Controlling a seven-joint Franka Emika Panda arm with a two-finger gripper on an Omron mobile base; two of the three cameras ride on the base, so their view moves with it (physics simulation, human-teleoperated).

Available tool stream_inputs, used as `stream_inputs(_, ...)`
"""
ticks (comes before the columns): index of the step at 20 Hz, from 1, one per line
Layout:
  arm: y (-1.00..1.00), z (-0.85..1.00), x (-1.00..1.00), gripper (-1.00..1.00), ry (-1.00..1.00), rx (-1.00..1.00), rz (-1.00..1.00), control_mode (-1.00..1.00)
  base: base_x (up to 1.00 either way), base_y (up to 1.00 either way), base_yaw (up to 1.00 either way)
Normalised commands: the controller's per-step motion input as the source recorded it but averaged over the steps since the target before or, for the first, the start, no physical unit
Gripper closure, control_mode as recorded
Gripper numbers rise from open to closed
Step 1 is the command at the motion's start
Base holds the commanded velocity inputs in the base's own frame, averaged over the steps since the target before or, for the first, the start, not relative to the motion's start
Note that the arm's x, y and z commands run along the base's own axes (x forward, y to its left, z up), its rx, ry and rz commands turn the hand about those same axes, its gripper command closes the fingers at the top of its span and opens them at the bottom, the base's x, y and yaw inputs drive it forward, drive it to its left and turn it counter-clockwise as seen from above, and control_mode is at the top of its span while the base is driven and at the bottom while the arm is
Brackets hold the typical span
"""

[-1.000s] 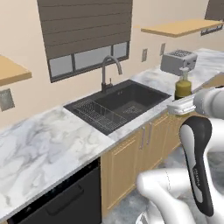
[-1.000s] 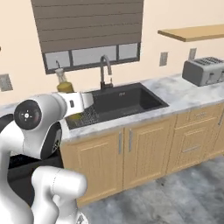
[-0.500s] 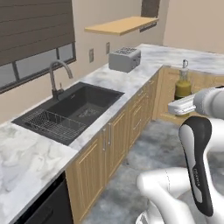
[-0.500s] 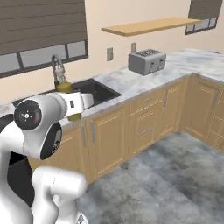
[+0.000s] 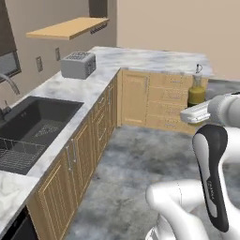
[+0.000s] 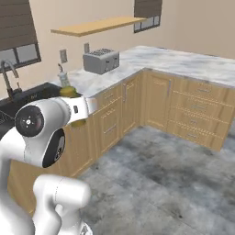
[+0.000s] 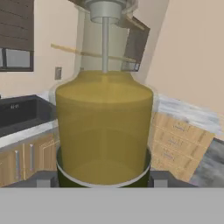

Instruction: Take 2 condiments from the cabinet and move them on the counter near the stove.Make sure the condiments are lined up with each other, next to each other.

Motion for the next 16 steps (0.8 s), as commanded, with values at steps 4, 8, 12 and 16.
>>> stream_inputs(4,0.0,0.0,0.0,1.0,0.0,0.0,0.0,1.0,-0.11,-0.28,-0.43)
stream_inputs(8,0.0,0.0,0.0,1.0,0.0,0.0,0.0,1.0,-0.03,-0.25,-0.4)
stream_inputs(12,0.0,0.0,0.0,1.0,0.0,0.0,0.0,1.0,-0.06,-0.22,-0.39)
stream_inputs(16,0.0,0.0,0.0,1.0,0.0,0.0,0.0,1.0,-0.03,-0.17,-0.38)
